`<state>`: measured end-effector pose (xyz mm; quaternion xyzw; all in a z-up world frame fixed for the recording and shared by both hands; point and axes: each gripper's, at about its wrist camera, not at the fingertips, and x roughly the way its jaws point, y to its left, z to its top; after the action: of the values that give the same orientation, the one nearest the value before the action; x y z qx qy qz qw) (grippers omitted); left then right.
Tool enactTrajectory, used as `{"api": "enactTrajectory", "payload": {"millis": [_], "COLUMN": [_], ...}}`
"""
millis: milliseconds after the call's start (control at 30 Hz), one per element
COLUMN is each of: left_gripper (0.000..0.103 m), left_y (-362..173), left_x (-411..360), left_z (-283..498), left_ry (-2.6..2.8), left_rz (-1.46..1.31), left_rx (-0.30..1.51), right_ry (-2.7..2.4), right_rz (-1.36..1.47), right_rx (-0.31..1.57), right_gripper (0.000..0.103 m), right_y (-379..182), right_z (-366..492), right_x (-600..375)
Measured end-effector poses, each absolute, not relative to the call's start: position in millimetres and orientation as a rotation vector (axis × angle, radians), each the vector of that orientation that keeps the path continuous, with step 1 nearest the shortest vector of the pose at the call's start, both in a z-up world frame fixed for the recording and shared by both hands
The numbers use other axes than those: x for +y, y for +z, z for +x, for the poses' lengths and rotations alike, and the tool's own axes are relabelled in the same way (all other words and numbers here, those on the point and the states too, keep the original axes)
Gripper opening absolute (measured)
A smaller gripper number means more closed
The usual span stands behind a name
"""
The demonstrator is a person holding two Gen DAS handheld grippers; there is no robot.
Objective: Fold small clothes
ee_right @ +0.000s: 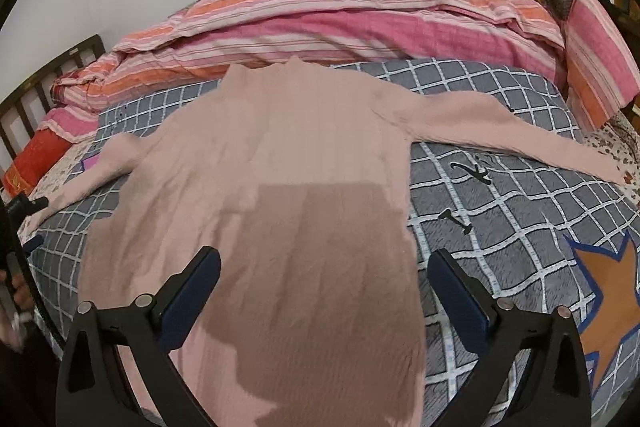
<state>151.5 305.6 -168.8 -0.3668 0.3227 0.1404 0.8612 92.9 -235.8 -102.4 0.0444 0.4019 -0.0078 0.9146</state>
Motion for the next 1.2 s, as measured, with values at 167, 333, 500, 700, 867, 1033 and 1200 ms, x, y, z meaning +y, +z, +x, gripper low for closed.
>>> {"api": "enactTrajectory", "payload": {"millis": [167,333,500,700,867,1033,1200], "left_gripper": [0.071,0.007,0.007,0.007,0.007,0.007,0.007], "left_y": [-176,-162,-111,-44,-18,-28,-74], "left_x": [337,340,311,218,114,11,-67], "left_z": [170,183,193,233,260,286,300], "left_ry": [0.355,0.421,0.337,0.165,-0.068,-0.229,-0.344], "left_rz": [-0.772,-0.636,-0.508,-0.332,-0.237,-0.163,-0.128], "left_rx": [0.631,0.625,0.518,0.468,0.441,0.490,0.610], "right_ry": [-0.063,-0.070,-0.058,-0.024,-0.019,-0.020,-0.018], "right_rz": [0.049,0.056,0.035,0.069,0.076,0.067,0.088], "right_rx": [0.816,0.797,0.756,0.729,0.690,0.675,0.687], "right_gripper": [0.098,0.098,0.098,0.097,0.094,0.094,0.090], "right_y": [-97,-91,-82,-76,-68,-65,-69], "right_z": [97,99,100,111,120,130,142], "right_x": [-247,-260,-268,-285,-302,-317,-331]}}
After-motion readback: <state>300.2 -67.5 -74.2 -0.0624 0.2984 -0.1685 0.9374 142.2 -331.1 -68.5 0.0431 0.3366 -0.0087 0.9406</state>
